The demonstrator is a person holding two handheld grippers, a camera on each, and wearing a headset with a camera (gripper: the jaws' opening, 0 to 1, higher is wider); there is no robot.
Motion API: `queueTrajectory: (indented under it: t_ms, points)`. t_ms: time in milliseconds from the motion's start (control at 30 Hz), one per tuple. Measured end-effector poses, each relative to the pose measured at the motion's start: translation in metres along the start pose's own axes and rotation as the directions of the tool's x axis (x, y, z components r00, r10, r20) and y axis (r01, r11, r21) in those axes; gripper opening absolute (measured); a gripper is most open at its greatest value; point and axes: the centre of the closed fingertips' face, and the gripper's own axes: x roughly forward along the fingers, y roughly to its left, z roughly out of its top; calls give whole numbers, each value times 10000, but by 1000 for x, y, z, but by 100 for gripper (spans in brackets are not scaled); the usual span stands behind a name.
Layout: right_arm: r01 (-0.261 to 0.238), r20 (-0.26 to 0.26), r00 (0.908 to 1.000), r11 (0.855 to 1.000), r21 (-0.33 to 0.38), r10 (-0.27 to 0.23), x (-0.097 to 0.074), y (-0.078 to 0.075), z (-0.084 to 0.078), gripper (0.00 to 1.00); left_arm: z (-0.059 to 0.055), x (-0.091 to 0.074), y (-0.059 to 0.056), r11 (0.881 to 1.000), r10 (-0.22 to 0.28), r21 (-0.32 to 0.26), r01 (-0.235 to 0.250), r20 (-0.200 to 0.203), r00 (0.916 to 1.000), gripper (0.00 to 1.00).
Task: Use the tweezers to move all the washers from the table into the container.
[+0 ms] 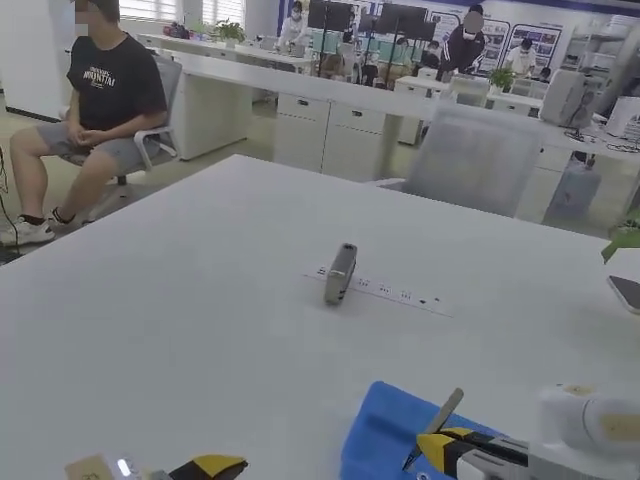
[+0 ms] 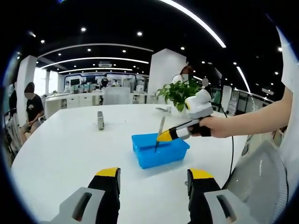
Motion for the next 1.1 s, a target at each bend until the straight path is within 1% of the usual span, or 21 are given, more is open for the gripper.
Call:
queueTrajectory:
  t_ms: [100, 133, 233, 300, 467, 533, 700, 867, 1100]
  points:
    - [30, -44, 10000, 10000, -32, -30, 2, -2, 0, 3, 0, 0, 0, 10000, 4, 10, -4, -13, 10000, 57]
    - [38, -72, 10000, 10000, -22, -39, 4, -7, -1, 3, 0, 0, 0, 10000, 5, 11, -5, -22, 10000, 57]
    - [53, -125, 9999, 10000, 8, -53, 6, -10, -3, 3, -1, 0, 0, 10000, 2, 21, -2, -35, 10000, 57]
    - [19, -148, 9999, 10000, 21, -19, 7, -10, -4, 3, -1, 0, 0, 10000, -4, 14, 4, -37, 10000, 57]
    - [41, -241, 9997, 9998, -203, -46, 7, -7, -6, 4, -1, 0, 0, 10000, 1, 37, -1, -58, 10000, 57]
    - [42, -238, 9997, 9995, -300, -49, 4, -4, -5, 4, -1, 0, 0, 10000, 11, 31, -11, -61, 10000, 57]
    - [-68, 131, 9999, 9990, -432, 73, -9, 5, 6, 4, -1, 0, 0, 10000, 8, 43, -8, -66, 10000, 56]
    - [-163, 489, 9986, 9984, -541, 189, -24, 19, 15, 4, -2, 0, -1, 10000, -26, 69, 27, -85, 10000, 56]
    - [-264, 835, 9960, 9964, -807, 332, -41, 32, 25, 4, -3, 0, -2, 9999, -80, 111, 81, -144, 9999, 56]
